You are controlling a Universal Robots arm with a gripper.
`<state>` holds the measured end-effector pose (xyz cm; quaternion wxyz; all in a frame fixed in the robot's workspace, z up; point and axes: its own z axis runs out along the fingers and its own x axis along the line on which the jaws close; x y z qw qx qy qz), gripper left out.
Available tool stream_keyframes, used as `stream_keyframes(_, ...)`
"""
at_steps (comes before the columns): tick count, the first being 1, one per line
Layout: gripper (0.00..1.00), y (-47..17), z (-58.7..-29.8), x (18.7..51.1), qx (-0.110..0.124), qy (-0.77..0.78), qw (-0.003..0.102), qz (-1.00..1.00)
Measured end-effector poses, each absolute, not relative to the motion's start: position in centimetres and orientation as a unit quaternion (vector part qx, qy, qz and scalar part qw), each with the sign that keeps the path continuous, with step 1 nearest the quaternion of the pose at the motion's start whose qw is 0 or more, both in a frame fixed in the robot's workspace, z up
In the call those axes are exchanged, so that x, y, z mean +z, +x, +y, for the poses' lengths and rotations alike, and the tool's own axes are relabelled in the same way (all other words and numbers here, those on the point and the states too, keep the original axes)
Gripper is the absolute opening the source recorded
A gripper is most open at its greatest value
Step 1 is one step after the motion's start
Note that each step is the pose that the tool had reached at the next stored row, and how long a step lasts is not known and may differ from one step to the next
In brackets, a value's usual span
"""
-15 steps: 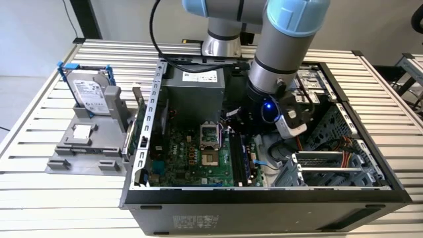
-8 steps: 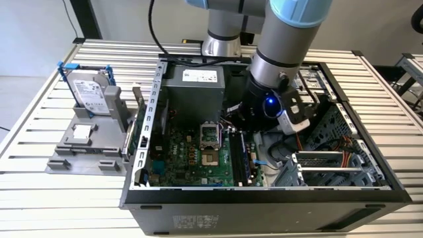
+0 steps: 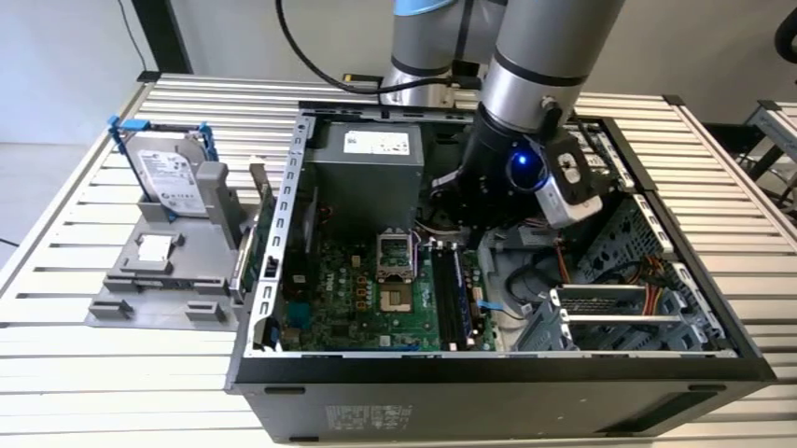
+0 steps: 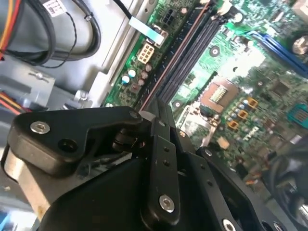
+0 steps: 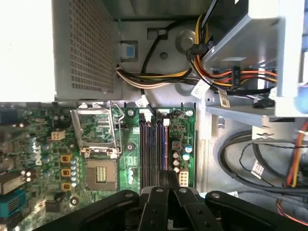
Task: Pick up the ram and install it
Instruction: 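Press down the ram until it locks into place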
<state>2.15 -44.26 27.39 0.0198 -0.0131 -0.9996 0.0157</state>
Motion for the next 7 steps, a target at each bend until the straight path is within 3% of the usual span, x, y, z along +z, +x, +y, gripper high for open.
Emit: stream_keyframes(7, 0.0, 2.15, -44.25, 27.43, 0.016, -0.013, 0.02, -1.0)
